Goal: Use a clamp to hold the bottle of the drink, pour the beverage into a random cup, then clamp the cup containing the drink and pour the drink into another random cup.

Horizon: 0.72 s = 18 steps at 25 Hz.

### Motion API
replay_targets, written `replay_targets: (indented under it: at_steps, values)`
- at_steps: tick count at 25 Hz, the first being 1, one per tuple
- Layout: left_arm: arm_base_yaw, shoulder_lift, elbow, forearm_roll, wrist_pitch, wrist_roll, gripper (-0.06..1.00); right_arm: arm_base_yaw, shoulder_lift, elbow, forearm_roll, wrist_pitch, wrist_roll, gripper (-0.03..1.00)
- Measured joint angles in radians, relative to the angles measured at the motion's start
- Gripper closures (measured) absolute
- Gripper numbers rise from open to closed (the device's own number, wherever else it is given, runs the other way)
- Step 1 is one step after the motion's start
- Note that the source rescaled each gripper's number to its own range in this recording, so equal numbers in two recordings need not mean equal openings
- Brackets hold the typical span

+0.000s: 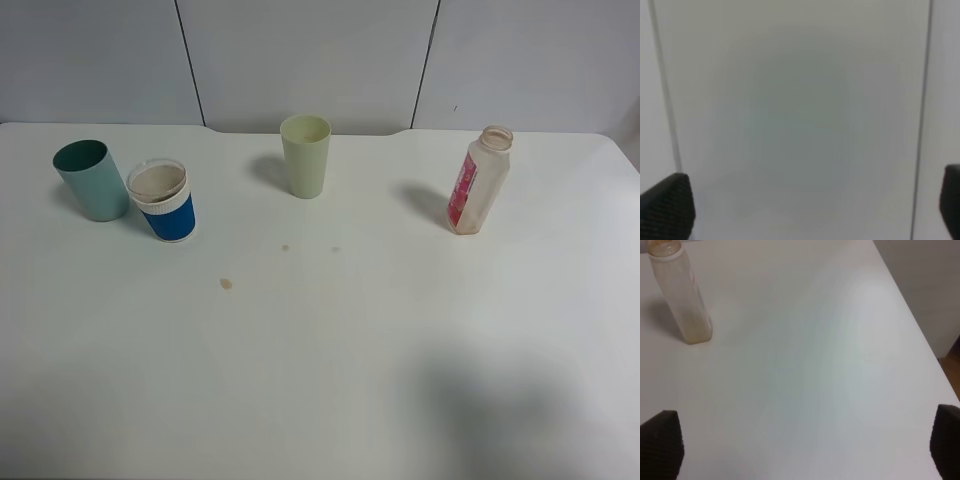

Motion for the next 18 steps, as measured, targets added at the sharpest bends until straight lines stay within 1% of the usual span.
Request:
replay_targets:
  at_steps: [1,2,7,12,13,14,16,17,18]
  values:
    - [0.000,-0.034,0.000,-0.007,0.053,0.019,-0.05,0.000,0.000,0.000,0.000,0.000,0.000,-0.01]
    - [0.000,-0.034,0.000,-0.007,0.053,0.019,-0.05,0.000,0.000,0.000,0.000,0.000,0.000,-0.01]
    - [0.000,-0.219,0.001,-0.067,0.300,0.118,-0.05,0.000,0.000,0.000,0.000,0.000,0.000,-0.01]
    - [0.000,-0.385,0.001,-0.147,0.576,0.191,-0.06,0.000,0.000,0.000,0.000,0.000,0.000,-0.01]
    - [0.000,-0.447,0.001,-0.173,0.695,0.216,-0.06,0.000,0.000,0.000,0.000,0.000,0.000,-0.01]
    - [0.000,-0.479,0.001,-0.185,0.749,0.226,-0.06,0.000,0.000,0.000,0.000,0.000,0.000,-0.01]
    - [0.000,-0.540,0.001,-0.192,0.839,0.238,-0.06,0.000,0.000,0.000,0.000,0.000,0.000,-0.01]
    - [0.000,-0.540,0.001,-0.192,0.839,0.238,-0.06,0.000,0.000,0.000,0.000,0.000,0.000,-0.01]
    - [0.000,-0.569,0.001,-0.196,0.882,0.240,-0.06,0.000,0.000,0.000,0.000,0.000,0.000,-0.01]
